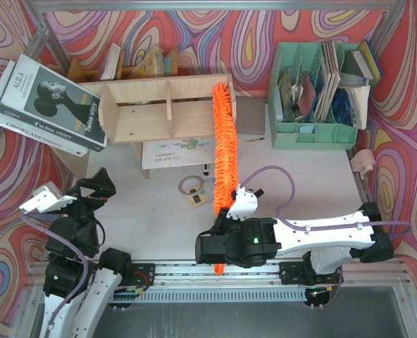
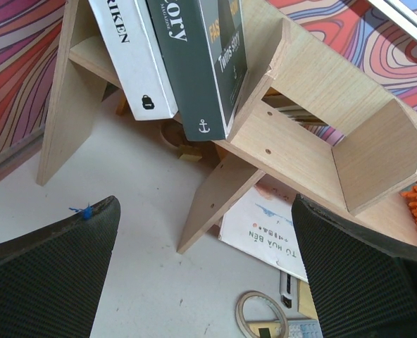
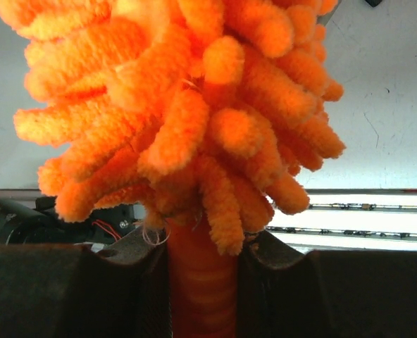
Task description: Dust the bookshelf with a duster
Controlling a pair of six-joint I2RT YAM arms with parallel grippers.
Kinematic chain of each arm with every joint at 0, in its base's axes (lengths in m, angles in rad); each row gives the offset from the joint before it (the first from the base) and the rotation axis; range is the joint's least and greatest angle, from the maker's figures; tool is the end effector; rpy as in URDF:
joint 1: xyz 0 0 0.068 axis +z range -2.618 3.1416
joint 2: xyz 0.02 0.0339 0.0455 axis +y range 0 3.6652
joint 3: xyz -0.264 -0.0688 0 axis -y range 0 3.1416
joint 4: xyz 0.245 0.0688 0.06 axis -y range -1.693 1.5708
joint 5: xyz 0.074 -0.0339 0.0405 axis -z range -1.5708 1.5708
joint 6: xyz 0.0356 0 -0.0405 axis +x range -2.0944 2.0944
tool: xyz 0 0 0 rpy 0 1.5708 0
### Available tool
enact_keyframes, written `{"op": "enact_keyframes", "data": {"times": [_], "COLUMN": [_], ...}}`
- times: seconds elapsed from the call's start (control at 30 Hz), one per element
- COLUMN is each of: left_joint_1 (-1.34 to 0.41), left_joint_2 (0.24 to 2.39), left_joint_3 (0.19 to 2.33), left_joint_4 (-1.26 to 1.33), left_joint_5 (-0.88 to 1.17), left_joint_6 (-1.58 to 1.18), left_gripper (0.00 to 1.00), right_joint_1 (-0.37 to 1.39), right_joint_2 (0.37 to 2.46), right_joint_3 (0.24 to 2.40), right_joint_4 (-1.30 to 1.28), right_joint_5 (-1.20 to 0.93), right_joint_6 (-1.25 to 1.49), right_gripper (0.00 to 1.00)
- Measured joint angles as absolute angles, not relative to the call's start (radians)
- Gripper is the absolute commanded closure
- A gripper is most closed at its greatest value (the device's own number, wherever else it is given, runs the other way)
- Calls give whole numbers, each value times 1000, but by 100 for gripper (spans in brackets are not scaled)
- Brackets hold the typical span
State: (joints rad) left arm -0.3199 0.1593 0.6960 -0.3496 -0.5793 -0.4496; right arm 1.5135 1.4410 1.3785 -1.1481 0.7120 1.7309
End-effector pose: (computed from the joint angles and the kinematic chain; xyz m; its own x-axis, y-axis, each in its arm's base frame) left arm 0.0452 0.0055 0.3515 0.2666 -0.4714 -0.8406 -0.1461 0.8424 -0.5187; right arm 0.0387 0.2679 0.3254 -0.7246 0.4187 -0.5474 0.1713 0.8788 0.4454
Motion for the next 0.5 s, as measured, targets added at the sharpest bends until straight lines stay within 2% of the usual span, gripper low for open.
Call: {"op": "enact_keyframes", "data": {"times": [0.5], "left_joint_1": [-320], "left_joint_2": [170], "left_joint_3": [697], "left_joint_4": [-350], "left_joint_5": [-572], "left_joint_6": [-450], "left_gripper": [1], "right_joint_1": [1512], "right_joint_2": [1374], "right_joint_3": [1373], "right_joint_4": [-1008], "right_joint_5": [725], "right_joint_6": [1558], "right_gripper": [100]}}
